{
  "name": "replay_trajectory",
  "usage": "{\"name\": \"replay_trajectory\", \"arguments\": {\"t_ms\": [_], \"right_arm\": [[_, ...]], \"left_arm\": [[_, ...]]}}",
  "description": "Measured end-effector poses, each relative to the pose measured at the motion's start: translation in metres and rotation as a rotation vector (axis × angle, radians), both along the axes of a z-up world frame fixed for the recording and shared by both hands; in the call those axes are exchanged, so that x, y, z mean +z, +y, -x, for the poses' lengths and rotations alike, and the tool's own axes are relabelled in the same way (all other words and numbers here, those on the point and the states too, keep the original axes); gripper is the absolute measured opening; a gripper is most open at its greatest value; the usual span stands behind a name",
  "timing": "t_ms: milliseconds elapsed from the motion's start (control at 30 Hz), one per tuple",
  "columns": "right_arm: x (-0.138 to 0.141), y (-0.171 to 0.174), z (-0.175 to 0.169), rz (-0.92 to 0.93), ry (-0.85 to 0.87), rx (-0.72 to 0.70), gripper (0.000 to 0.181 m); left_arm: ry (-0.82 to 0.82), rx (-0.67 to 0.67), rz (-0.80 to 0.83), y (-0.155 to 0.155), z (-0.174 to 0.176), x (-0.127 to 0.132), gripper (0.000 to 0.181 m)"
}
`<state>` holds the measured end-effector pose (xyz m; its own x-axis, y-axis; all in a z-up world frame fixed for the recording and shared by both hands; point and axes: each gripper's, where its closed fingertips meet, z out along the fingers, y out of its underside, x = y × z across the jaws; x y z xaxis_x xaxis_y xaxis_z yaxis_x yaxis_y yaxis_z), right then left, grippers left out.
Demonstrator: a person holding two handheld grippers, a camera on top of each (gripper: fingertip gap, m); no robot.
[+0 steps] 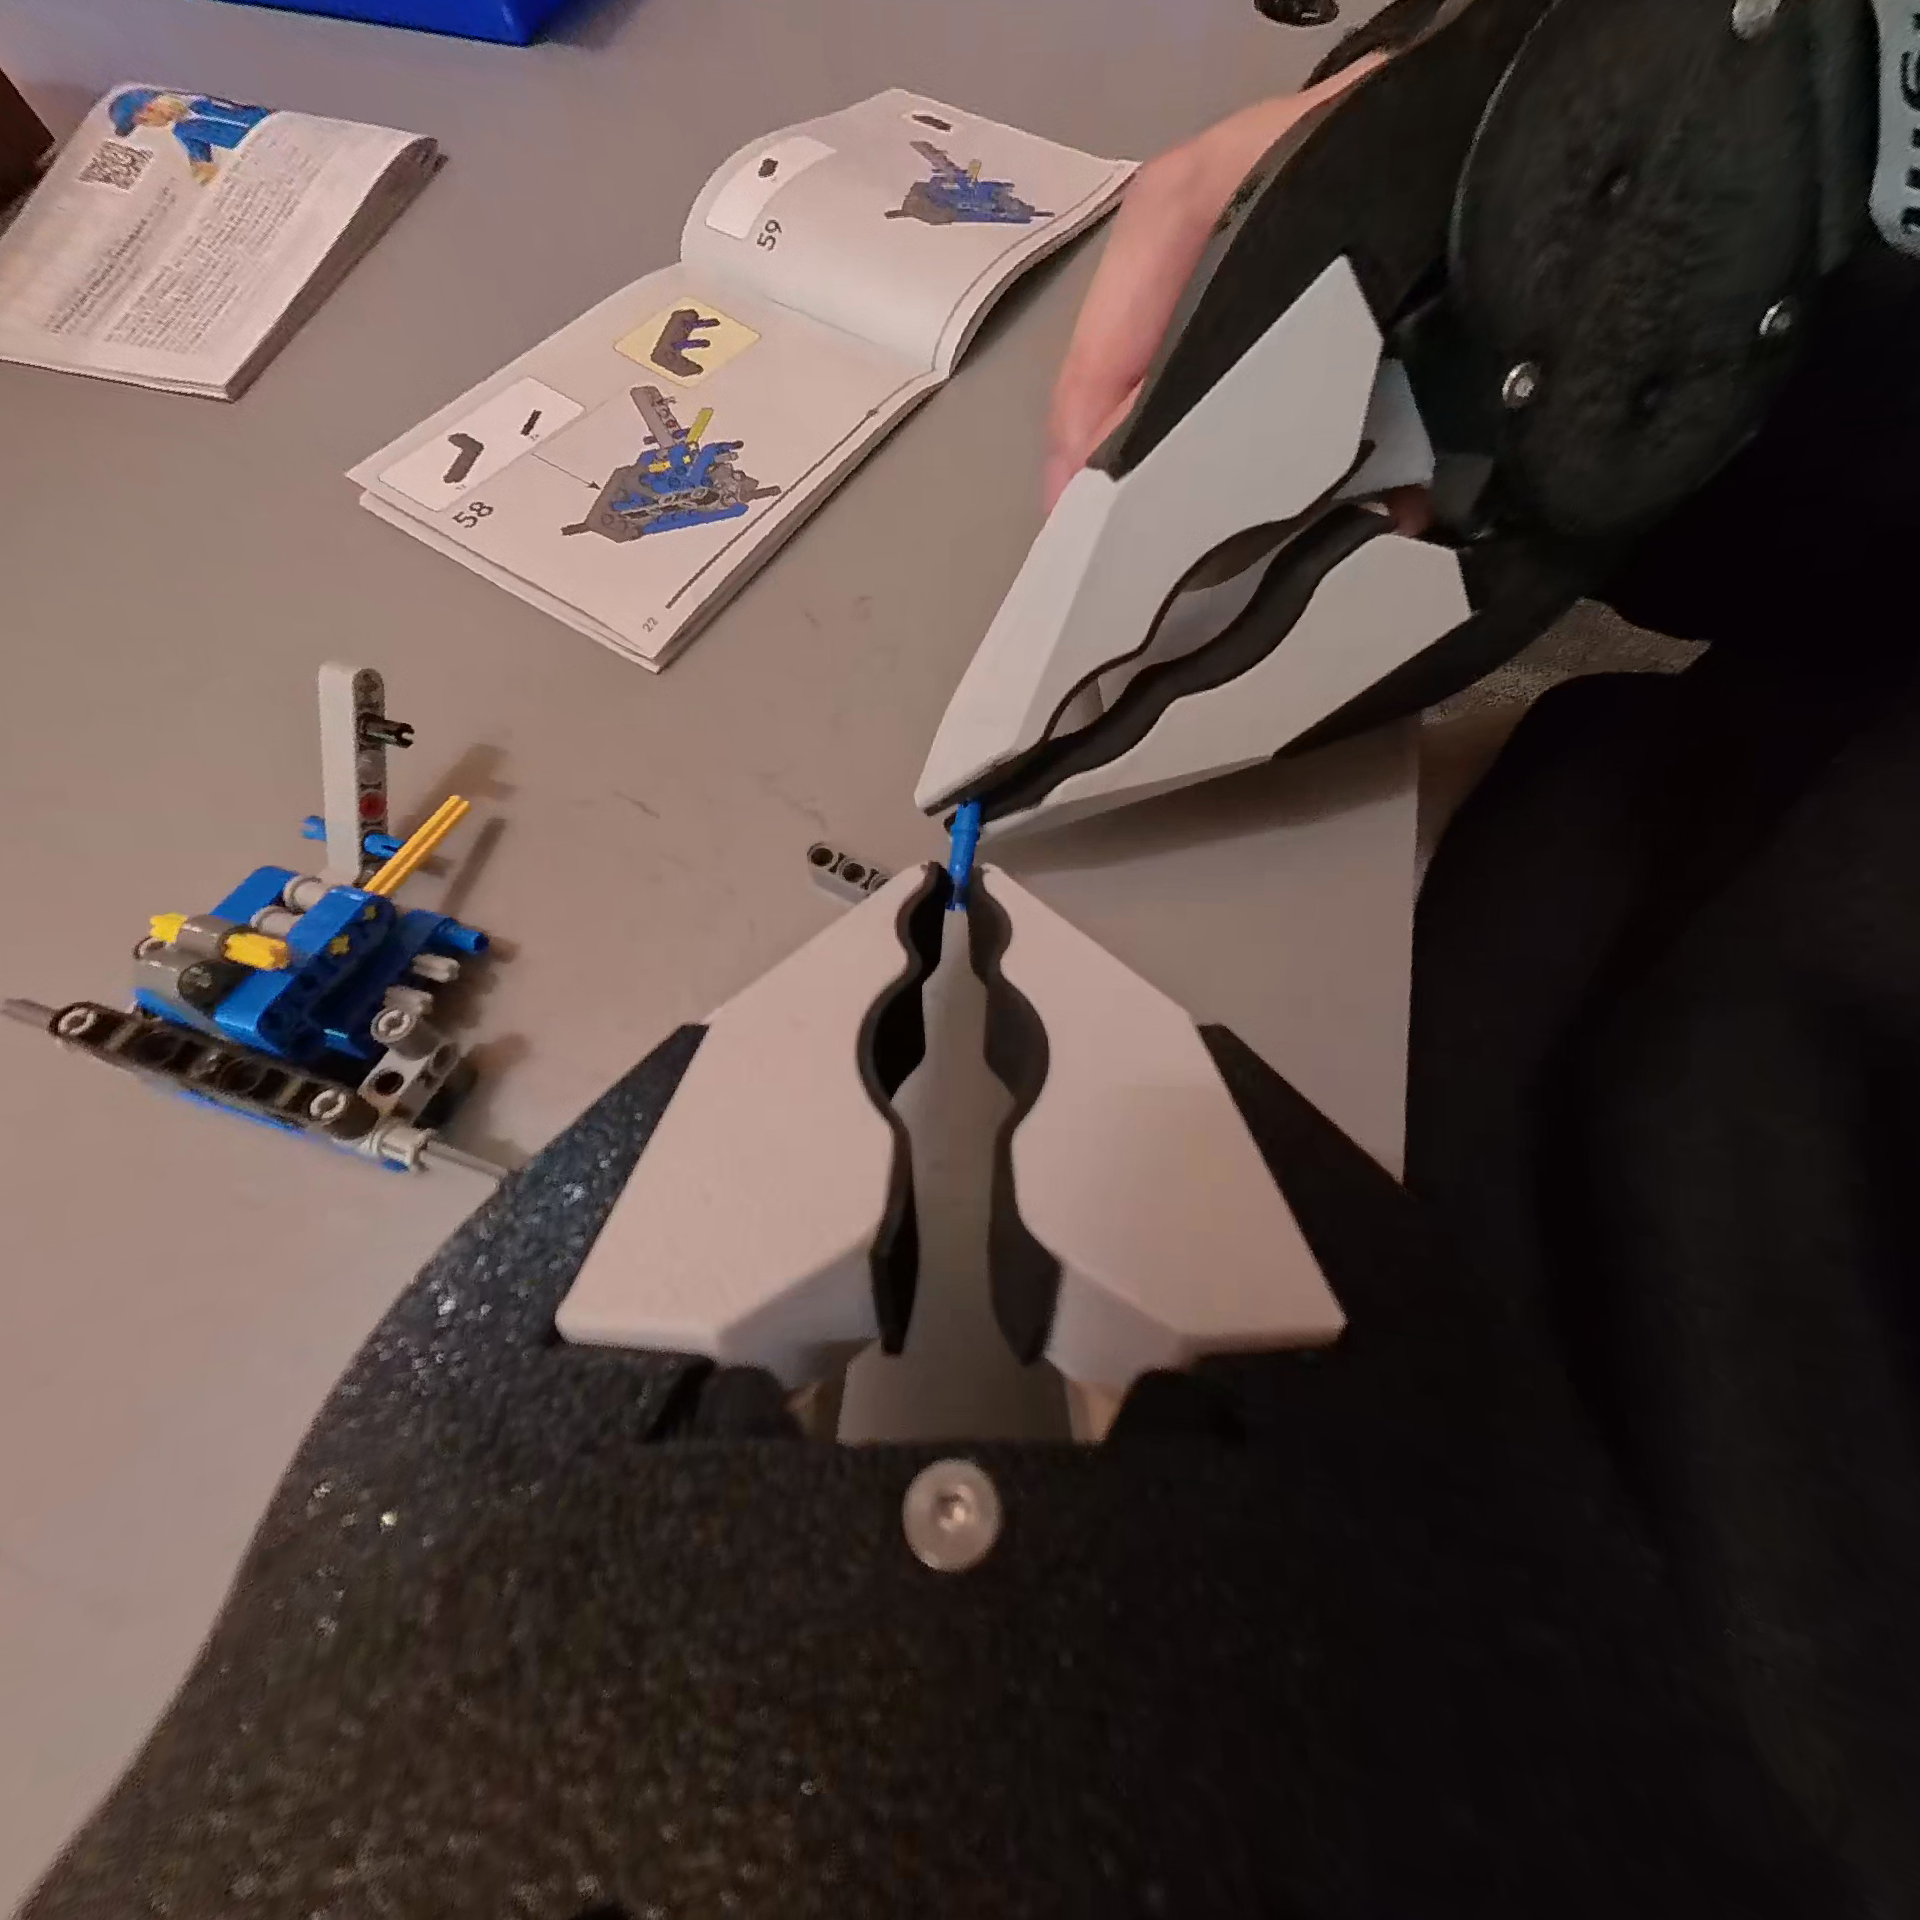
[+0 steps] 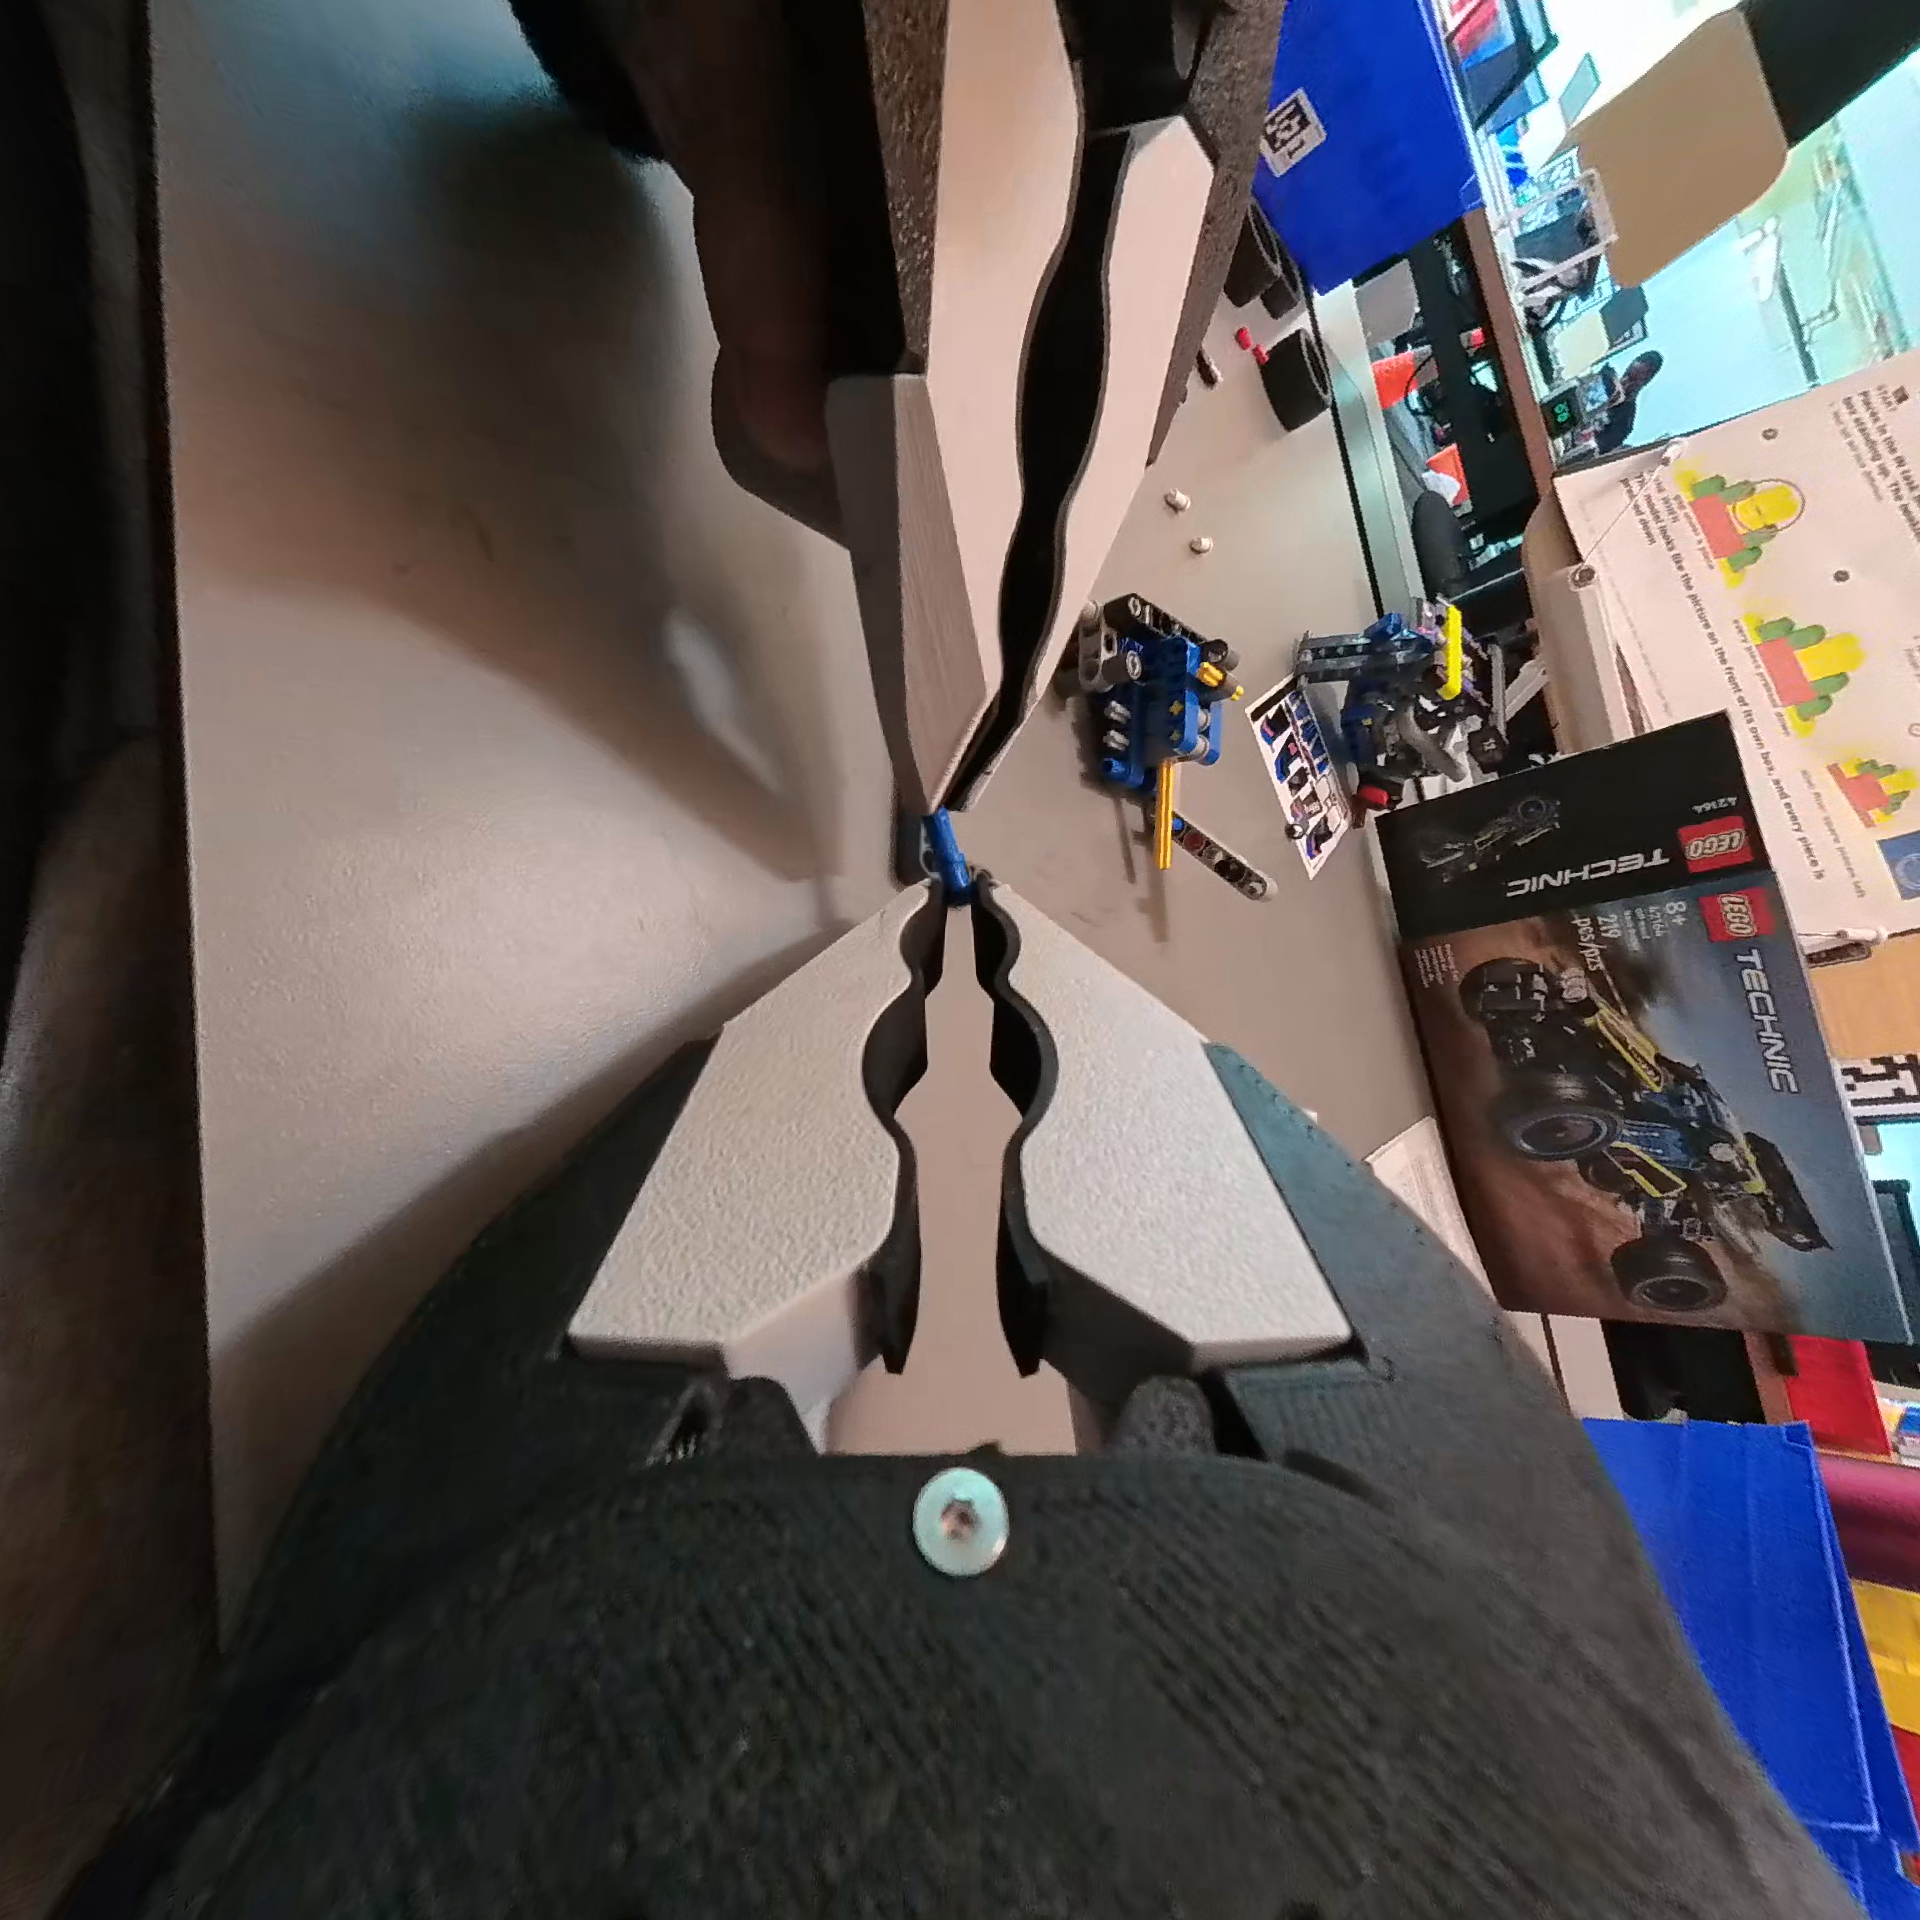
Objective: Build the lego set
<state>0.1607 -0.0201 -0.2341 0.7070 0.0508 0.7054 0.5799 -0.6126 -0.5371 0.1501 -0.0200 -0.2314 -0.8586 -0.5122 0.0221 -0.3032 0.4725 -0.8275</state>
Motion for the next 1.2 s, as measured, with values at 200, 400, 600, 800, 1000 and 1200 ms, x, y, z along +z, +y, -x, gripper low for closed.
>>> {"name": "replay_trajectory", "arguments": {"t_ms": [200,400,600,800,1000,1200], "right_arm": [[0.002,0.003,-0.001,-0.037,0.015,-0.014,0.003],[0.01,0.009,-0.001,-0.124,0.083,-0.028,0.002],[0.021,0.013,-0.001,-0.196,0.145,-0.034,0.002],[0.019,0.015,-0.001,-0.196,0.158,-0.045,0.002],[0.024,0.019,0.005,-0.23,0.195,-0.022,0.002],[0.021,0.02,0.007,-0.215,0.204,-0.012,0.002]], "left_arm": [[-0.056,-0.009,-0.001,0.003,-0.001,0.005,0.001],[-0.114,-0.007,0.075,0.005,-0.003,0.021,0.0],[-0.167,0.007,0.128,0.014,-0.006,0.033,0.0],[-0.16,0.012,0.103,0.022,-0.006,0.03,0.015],[-0.14,-0.038,0.132,0.012,0.003,0.028,0.012],[-0.167,-0.052,0.129,0.009,0.004,0.028,0.001]]}}
